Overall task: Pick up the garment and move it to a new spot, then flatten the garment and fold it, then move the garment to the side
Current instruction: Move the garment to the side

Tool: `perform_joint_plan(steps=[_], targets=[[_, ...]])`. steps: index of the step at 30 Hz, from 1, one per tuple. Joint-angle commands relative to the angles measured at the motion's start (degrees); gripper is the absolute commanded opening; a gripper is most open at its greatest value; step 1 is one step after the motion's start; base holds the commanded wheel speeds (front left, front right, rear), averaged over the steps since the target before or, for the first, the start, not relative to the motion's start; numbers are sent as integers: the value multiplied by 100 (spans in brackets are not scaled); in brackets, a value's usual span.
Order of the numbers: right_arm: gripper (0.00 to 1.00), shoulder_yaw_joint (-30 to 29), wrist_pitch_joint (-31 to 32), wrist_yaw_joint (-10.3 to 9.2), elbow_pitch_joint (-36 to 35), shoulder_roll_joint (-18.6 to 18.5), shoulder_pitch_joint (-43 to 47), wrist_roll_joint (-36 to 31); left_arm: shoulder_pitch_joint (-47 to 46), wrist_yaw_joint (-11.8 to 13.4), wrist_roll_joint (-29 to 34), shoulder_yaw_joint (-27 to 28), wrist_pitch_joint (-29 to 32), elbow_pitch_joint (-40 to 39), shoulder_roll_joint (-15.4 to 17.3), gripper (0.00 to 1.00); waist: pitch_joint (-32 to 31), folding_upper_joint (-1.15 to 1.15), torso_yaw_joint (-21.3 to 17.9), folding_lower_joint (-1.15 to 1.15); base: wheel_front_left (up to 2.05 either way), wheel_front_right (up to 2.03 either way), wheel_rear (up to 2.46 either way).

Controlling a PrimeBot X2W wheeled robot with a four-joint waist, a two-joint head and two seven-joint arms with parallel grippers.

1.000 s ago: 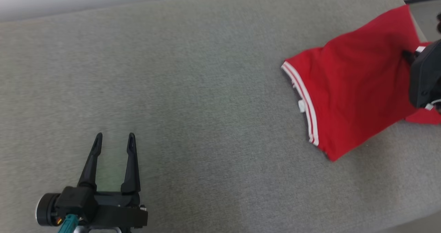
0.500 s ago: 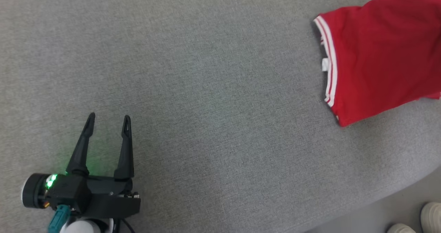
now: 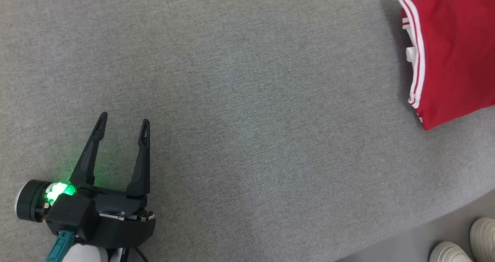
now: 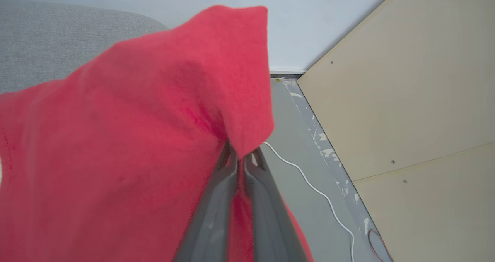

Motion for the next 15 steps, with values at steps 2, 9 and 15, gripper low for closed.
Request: perform_joint_plan(steps=[2, 9, 15], targets=[[0, -33, -254, -17, 114, -63, -10, -173, 44, 7, 68, 42, -11, 68, 98, 100, 29, 0, 60, 0, 0, 0, 0], [100, 5, -562, -17, 384, 45, -65, -465, 98, 18, 44, 9, -11, 125, 62, 100, -84, 0, 110, 0, 0, 0, 0], [100, 114, -615, -17, 342, 125, -10, -547, 140, 35, -1, -14, -13, 130, -40, 100, -316, 0, 160, 0, 0, 0, 0]])
